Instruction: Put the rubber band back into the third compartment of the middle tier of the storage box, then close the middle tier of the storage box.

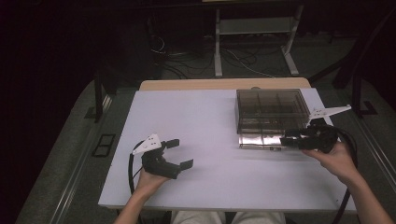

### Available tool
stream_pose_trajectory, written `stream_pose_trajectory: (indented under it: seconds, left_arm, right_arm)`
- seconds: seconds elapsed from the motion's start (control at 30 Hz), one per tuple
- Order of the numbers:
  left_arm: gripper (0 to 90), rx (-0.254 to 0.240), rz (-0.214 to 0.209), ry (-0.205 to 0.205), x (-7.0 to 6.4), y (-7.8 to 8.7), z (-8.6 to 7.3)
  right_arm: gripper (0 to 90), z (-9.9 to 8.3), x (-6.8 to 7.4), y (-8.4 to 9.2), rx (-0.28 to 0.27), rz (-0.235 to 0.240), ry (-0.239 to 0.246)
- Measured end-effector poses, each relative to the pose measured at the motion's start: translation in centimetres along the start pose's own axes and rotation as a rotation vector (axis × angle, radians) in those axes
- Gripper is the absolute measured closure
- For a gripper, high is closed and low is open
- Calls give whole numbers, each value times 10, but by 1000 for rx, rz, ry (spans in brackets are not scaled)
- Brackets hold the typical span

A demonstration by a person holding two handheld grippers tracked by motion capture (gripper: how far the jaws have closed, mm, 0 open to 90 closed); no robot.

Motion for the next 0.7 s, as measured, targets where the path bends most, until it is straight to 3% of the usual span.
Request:
stream_pose_trajectory:
  seconds: [0.33,0.7]
  left_arm:
    - [0,-1,1,-1,0,1,0]
    - [0,-3,1,0,0,-1,0]
  right_arm:
    - [460,-7,15,-8,28,29,43]
    - [602,-17,17,-11,42,26,51]
Point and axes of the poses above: each handheld gripper's, and its own axes: y roughly backward along the jaws, z roughly out of its top, x roughly to its left, the point moved 3 cm from there along -y, roughly forward along the jaws, and after that the axes turned 8 degrees about -y, right-handed, at the moved point
